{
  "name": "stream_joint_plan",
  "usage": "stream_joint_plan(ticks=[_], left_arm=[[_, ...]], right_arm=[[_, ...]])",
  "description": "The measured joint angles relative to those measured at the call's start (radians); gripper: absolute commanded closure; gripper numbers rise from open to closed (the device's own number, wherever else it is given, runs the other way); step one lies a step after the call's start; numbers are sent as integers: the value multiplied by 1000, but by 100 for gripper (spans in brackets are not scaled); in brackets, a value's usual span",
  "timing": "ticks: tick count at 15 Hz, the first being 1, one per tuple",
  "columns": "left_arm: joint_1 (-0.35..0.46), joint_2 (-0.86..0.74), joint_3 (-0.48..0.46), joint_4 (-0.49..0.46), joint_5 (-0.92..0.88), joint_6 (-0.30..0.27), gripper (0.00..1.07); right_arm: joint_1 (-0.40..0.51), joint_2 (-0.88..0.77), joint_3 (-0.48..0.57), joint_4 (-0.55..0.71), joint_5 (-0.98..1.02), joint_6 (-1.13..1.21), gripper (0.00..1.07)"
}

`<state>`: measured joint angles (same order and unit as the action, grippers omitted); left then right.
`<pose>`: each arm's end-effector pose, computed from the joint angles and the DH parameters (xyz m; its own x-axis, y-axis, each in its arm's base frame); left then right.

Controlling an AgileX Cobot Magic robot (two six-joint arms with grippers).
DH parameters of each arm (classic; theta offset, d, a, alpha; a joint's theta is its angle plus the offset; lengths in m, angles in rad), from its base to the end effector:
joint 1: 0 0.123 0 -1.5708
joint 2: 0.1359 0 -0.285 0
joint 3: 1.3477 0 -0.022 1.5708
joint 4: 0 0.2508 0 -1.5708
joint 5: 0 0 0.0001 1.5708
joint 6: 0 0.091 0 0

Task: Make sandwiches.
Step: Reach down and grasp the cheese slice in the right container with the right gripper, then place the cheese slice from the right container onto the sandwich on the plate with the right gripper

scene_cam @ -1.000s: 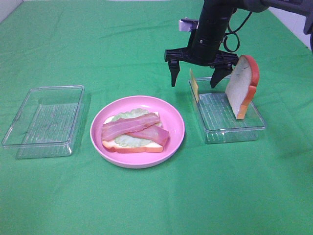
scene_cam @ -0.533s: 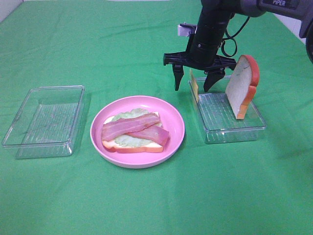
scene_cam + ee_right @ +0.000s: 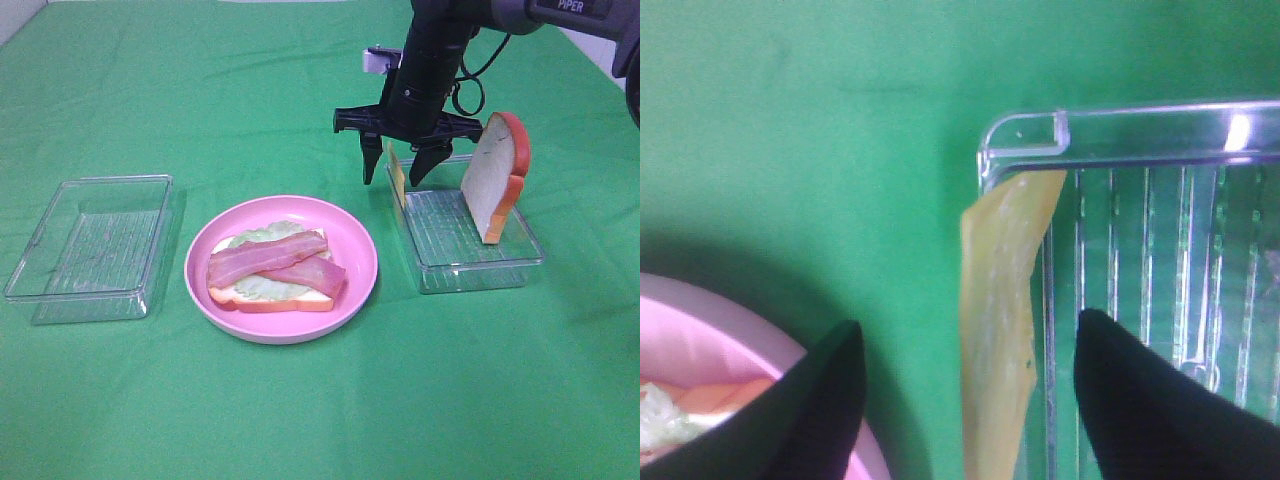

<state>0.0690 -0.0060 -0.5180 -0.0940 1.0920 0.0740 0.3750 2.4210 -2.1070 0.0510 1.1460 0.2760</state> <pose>-0.0089 -0.0082 0.2800 -0.4594 -0.0012 -0.8882 0.0191 0.9998 -0.0112 0.4682 0.1888 0.1562 -0.9819 -0.0723 -0.1752 -0.0910 0.9907 0.1012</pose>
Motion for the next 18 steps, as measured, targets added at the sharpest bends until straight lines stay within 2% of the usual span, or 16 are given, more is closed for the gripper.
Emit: stream_joint_plan(ticks=[11, 15, 18], left_arm=[[0, 0, 0, 0, 0, 0, 6], [0, 0, 0, 0, 0, 0, 6], [0, 0, 0, 0, 0, 0, 6]], right_arm=[[0, 0, 0, 0, -1, 1, 97], [0, 0, 0, -1, -1, 5, 107], [0, 0, 0, -1, 2, 5, 107]])
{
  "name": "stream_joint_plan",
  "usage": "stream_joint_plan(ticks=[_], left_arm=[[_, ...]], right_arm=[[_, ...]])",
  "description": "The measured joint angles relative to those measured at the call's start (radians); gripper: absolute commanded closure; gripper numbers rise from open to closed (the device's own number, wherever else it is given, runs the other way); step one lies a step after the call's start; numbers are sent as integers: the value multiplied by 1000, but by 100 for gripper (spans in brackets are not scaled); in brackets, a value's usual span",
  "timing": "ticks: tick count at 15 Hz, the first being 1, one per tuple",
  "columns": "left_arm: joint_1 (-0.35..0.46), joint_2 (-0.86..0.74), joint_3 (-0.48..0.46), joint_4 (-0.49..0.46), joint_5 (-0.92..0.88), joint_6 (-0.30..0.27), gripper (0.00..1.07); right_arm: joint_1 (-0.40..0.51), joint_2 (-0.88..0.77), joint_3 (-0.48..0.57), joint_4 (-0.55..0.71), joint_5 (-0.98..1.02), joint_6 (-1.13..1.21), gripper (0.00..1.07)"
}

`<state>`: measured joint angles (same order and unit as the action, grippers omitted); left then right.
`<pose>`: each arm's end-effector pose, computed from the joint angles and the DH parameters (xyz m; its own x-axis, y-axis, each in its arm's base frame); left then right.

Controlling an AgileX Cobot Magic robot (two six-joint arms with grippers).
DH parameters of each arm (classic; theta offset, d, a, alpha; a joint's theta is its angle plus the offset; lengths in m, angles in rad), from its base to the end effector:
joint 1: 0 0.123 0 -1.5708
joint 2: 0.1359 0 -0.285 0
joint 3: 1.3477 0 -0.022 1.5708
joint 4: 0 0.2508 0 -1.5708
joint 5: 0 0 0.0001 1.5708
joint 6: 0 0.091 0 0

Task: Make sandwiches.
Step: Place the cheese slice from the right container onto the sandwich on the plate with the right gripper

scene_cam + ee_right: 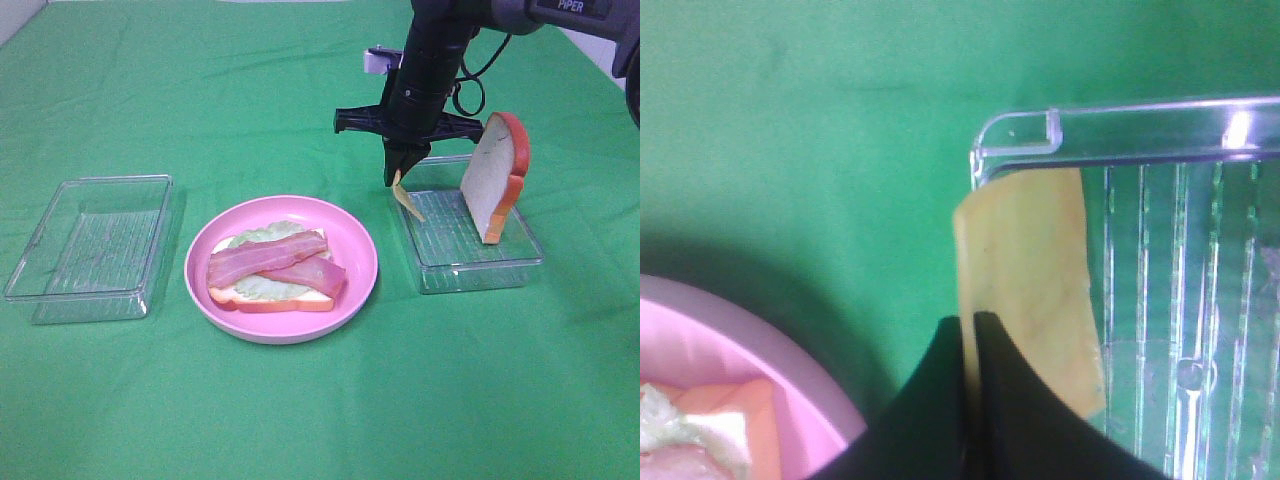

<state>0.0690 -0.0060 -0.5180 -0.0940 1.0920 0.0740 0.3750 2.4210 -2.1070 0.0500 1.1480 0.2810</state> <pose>-0.0089 -0.0082 0.2800 -0.4594 -0.0012 -0.8882 0.0191 0.9998 -0.0112 0.4680 0.1887 0.1562 -0.9826 -0.0679 -0.1731 -0.0863 0.9912 0.1006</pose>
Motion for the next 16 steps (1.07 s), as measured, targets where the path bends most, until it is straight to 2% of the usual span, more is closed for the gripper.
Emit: stream_joint_plan(ticks=[6, 11, 12, 14, 16], left_arm=[[0, 0, 0, 0, 0, 0, 6], [0, 0, 0, 0, 0, 0, 6], [0, 0, 0, 0, 0, 0, 6], [0, 0, 0, 0, 0, 0, 6], [0, 0, 0, 0, 0, 0, 6]], right_arm=[[0, -4, -12, 25, 24, 0, 107], [0, -15, -96, 29, 57, 0, 107], [0, -15, -154, 36, 68, 0, 107], [0, -24, -222, 66, 68, -1, 107], [1, -60, -232, 128, 69, -9, 107]])
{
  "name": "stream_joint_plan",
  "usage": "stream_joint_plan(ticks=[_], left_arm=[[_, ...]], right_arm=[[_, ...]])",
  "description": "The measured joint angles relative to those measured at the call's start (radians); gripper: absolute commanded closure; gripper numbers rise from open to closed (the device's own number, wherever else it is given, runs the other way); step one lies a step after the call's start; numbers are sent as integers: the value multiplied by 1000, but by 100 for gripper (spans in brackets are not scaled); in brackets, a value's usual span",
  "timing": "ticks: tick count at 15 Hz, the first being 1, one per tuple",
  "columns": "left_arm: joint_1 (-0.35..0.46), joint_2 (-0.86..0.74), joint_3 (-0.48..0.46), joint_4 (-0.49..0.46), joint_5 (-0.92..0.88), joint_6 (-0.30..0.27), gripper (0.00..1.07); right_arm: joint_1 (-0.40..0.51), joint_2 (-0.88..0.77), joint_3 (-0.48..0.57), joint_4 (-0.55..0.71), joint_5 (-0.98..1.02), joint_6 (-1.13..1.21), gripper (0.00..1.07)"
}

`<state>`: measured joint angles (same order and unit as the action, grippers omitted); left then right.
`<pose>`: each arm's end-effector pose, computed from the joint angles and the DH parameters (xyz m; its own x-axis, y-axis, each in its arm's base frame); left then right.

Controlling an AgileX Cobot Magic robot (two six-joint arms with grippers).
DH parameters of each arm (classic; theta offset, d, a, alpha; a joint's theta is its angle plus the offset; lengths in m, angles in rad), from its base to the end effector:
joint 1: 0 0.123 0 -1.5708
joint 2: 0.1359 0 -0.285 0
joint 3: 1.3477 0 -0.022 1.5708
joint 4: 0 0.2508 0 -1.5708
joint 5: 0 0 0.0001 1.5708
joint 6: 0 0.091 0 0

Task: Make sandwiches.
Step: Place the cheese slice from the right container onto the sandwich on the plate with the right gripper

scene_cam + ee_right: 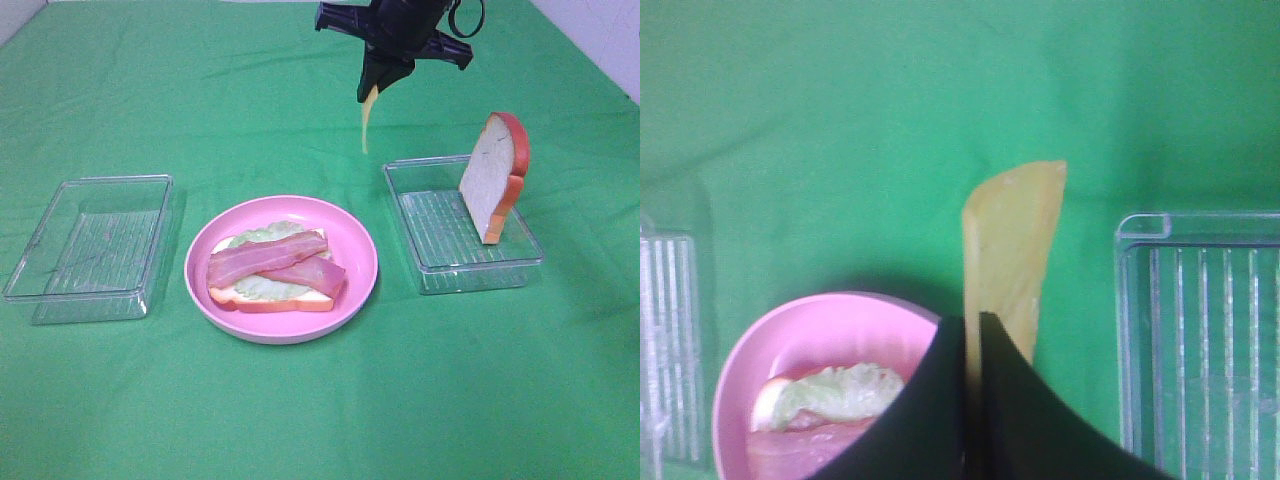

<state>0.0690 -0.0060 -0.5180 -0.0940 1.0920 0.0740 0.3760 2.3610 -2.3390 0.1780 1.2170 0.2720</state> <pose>-0.0089 -0.0082 0.2800 -0.4594 -0.0012 -0.8882 0.0191 0.9998 -0.0112 0.4721 0.2026 0.2507 -0.9404 -0.0235 -0.3392 -0.1240 0.9525 0.2780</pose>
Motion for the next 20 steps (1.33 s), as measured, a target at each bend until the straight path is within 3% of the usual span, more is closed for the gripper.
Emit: stream_joint_plan(ticks=[4, 8, 12, 16, 17, 18, 20], left_arm=[[0, 0, 0, 0, 0, 0, 6], [0, 0, 0, 0, 0, 0, 6], [0, 0, 0, 0, 0, 0, 6], [0, 0, 0, 0, 0, 0, 6], [0, 0, 0, -1, 0, 0, 6], [0, 0, 0, -1, 0, 0, 6], [0, 0, 0, -1, 0, 0, 6]], right_arm=[[6, -102, 22, 73, 1, -42, 107], [9, -160, 114, 221, 1, -140, 107], [11, -285, 442, 382, -108, -291, 107], [11, -368, 774, 819, -218, -614, 107], [12, -368, 805, 874, -221, -659, 107], [13, -368, 891, 1005, -233, -770, 107], [22, -359, 919, 1041, -256, -810, 107]])
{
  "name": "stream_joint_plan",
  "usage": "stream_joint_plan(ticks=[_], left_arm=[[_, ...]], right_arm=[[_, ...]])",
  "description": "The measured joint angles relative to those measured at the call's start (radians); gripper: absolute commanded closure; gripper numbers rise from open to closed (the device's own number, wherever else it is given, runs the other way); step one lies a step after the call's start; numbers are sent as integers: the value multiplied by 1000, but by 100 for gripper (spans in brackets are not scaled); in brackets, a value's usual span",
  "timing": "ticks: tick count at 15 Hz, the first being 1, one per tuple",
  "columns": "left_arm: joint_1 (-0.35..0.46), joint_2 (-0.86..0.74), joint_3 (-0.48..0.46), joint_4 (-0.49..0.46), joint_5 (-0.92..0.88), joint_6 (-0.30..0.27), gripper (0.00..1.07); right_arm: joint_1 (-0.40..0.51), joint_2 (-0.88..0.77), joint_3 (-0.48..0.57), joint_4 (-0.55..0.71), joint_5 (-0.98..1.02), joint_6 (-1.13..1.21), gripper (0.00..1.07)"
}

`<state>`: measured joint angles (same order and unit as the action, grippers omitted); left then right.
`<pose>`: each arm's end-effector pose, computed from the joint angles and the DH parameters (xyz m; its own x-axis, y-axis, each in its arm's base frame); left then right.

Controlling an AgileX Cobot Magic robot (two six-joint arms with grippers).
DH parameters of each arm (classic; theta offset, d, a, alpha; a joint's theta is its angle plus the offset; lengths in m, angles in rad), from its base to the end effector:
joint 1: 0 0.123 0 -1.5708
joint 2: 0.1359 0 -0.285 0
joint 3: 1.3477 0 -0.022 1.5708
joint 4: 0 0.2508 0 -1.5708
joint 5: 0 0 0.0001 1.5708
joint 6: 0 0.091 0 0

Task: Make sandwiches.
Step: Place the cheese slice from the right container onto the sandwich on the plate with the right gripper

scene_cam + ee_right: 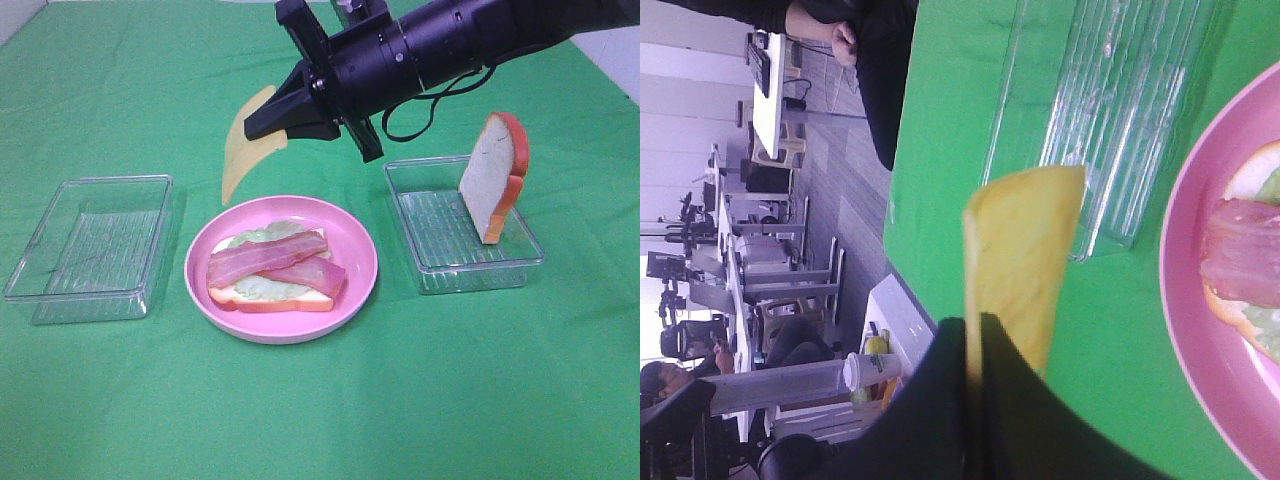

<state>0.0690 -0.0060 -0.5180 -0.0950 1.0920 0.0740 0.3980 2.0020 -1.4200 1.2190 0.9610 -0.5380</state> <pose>-0.0088 -0.0083 0.2800 -0.4594 -0.0017 -0.8882 0.0197 0.9997 -0.0121 0.3580 0.2266 0.2163 -0.9664 -0.0970 -0.2382 -0.2536 0.5132 0.8199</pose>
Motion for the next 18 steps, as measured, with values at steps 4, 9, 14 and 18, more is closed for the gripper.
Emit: stream_joint_plan(ticks=[4, 9, 14, 18], left_arm=[[0, 0, 0, -3, 0, 0, 6], [0, 0, 0, -3, 0, 0, 6], [0, 0, 0, -3, 0, 0, 6], [0, 0, 0, -3, 0, 0, 6]], right_arm=[[72, 83, 8, 25, -90, 1, 107], [94, 188, 8, 75, -155, 3, 107], [94, 195, 8, 9, -195, 10, 107], [94, 195, 8, -120, -215, 82, 107]])
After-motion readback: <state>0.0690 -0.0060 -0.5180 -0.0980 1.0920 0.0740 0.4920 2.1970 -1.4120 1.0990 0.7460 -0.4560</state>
